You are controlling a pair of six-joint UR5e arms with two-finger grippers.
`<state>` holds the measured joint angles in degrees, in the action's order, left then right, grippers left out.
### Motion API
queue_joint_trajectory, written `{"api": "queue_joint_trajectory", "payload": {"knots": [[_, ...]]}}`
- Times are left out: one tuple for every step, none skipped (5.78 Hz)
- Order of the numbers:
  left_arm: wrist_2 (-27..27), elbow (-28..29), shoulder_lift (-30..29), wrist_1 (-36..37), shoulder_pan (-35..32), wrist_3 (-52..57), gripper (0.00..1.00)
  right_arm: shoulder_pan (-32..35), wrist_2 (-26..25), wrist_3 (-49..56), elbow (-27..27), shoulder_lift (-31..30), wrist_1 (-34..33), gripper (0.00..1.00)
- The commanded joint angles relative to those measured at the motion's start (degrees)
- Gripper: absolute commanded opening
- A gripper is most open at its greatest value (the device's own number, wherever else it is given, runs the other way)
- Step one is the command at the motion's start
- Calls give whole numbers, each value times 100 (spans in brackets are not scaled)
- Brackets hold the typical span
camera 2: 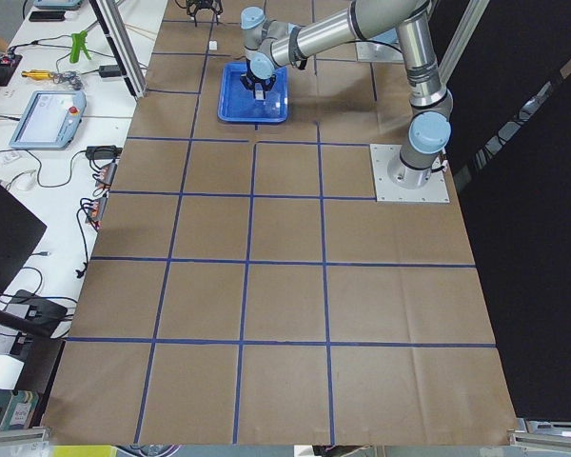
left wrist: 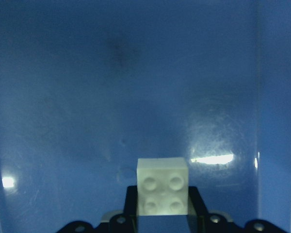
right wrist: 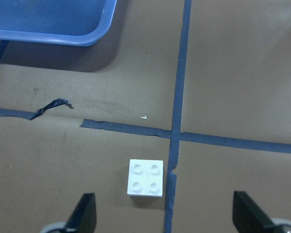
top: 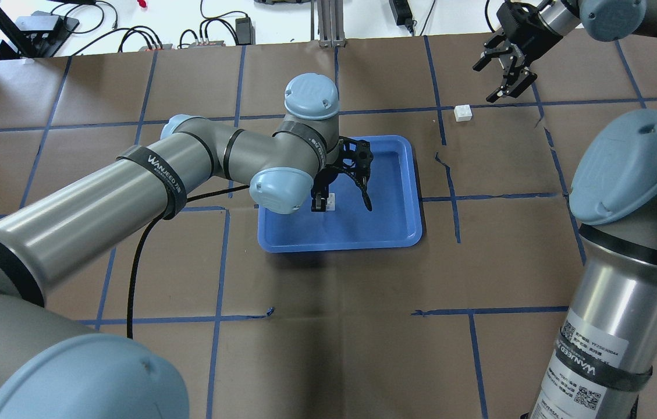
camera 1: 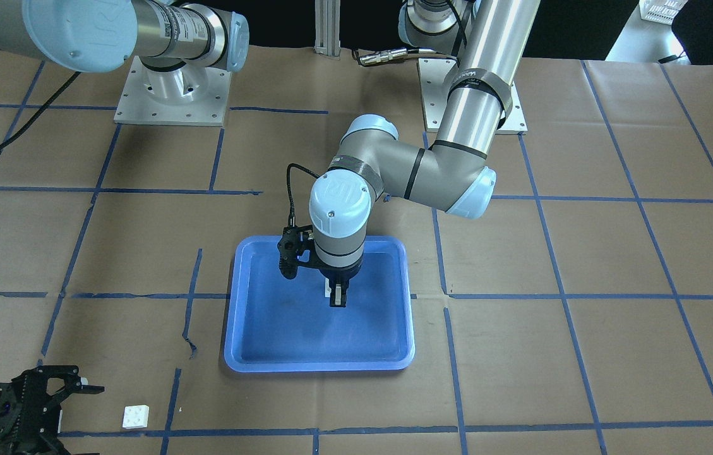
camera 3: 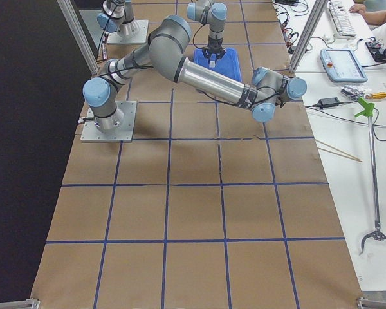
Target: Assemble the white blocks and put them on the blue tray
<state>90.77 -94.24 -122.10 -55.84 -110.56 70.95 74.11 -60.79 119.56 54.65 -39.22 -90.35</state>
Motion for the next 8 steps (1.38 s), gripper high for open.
{"api": "queue_joint_trajectory", "payload": {"knots": [[2,-77,-77,117,-9,-448,8,-10,33,436,2,221,0,100],[-7,-190,-25,239,-18,-485,70,-10,41,437,2,292,0,100],[-15,-191,28,257,-18,-468,85,-10,41,437,10,379,9,100],[-15,-70,237,144,-9,-459,85,-10,50,428,210,380,17,100],[-50,88,909,-779,26,-459,85,-10,233,420,413,328,-52,100],[-51,473,1638,-2337,148,-459,85,-10,374,376,397,284,-79,100],[-77,685,2272,-3223,253,-537,86,-10,375,375,414,284,-70,100],[-112,687,2678,-3597,228,-651,89,-10,602,332,423,284,-88,98]]}}
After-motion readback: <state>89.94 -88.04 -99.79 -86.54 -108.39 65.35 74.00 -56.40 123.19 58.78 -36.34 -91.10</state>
